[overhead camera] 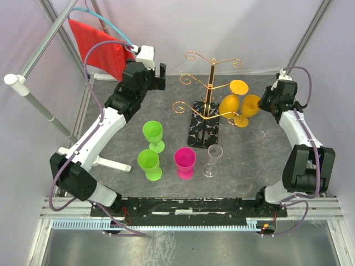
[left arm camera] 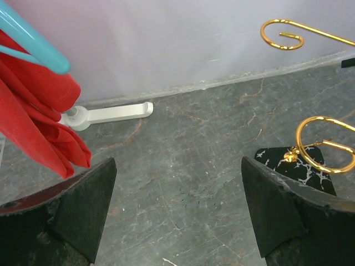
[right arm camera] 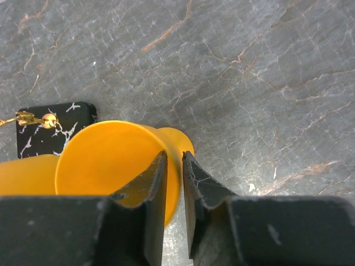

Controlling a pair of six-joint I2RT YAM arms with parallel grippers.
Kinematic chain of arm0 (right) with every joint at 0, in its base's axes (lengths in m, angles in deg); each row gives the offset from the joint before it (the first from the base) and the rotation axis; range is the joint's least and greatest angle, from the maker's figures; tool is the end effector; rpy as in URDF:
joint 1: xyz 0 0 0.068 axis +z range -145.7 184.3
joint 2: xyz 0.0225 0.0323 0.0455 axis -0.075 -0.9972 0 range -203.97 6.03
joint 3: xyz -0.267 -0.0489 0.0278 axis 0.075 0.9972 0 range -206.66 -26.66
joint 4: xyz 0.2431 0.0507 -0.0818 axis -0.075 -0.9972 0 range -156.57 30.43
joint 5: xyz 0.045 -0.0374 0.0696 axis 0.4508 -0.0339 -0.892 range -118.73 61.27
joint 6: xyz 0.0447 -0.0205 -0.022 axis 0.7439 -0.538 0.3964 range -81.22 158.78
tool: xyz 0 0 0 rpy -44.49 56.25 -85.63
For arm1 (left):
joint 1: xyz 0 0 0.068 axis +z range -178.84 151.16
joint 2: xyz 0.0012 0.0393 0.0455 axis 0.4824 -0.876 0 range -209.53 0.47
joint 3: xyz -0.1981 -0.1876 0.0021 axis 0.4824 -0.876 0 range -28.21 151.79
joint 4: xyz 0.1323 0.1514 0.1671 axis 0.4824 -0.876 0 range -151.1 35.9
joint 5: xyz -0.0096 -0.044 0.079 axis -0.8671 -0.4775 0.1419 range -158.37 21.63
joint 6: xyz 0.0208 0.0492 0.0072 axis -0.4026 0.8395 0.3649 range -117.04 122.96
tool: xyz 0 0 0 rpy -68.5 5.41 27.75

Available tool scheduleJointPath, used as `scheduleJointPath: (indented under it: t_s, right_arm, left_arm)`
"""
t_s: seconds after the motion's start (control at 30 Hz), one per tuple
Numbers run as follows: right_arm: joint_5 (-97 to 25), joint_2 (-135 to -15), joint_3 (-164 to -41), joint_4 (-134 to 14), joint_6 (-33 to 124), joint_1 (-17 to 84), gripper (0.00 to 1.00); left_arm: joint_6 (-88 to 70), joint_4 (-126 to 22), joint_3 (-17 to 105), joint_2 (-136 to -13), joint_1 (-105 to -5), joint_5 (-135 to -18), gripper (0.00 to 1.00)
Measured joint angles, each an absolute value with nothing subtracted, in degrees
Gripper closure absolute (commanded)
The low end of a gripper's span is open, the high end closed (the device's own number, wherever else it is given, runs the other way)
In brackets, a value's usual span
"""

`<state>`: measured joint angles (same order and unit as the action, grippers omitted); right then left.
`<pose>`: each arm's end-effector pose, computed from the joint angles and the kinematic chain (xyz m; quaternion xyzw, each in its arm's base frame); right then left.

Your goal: Place the wine glass upside down on the wine glass rack

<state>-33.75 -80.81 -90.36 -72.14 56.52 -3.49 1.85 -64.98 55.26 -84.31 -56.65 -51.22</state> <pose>0.3405 -0.0435 0.2722 0.1769 0.8715 0.0783 0.4507 0.3125 -0.1530 0.4080 0.0866 0.7703 -0.0427 0.6303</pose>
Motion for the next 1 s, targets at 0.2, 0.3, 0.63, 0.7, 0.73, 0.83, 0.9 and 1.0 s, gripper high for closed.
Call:
scheduleJointPath:
  t_s: [0.2, 0.3, 0.63, 0.7, 0.73, 0.83, 0.9, 1.0]
  right_arm:
    - [-32.7, -80.1, -92.2, -75.0, 55.0, -3.5, 0.99]
    - [-31.1, -78.2, -92.4, -77.6, 54.4, -3.5, 0.99]
    - [-18.4, -64.8, -100.6, -89.8, 49.8, -3.5, 0.99]
    - [-16.1, -62.4, -103.5, -90.7, 48.9, -3.5, 0.99]
    - [-15.4, -60.9, -105.0, -90.3, 48.5, -3.5, 0.99]
    - [-16.1, -56.4, -105.5, -87.6, 48.6, -3.5, 0.99]
    - [-17.4, -53.8, -105.5, -85.7, 49.4, -3.5, 0.99]
    - [-20.3, -50.4, -105.5, -81.4, 51.1, -2.7, 0.99]
  left_arm:
    - [-0.2, -67.8, 58.1, -84.3, -56.5, -52.3, 0.01]
    - [-2.3, -69.4, 59.3, -84.3, -56.5, -52.7, 0.01]
    - [-18.3, -75.4, 64.8, -84.2, -55.1, -56.6, 0.01]
    - [-22.5, -76.2, 66.1, -84.1, -54.3, -58.8, 0.01]
    - [-25.6, -76.5, 66.7, -83.9, -53.5, -60.6, 0.01]
    - [-34.1, -76.5, 66.9, -82.9, -50.9, -66.1, 0.00]
    - [-39.5, -75.8, 66.2, -82.0, -49.3, -69.8, 0.01]
    - [-47.4, -73.8, 63.4, -79.8, -47.1, -75.2, 0.01]
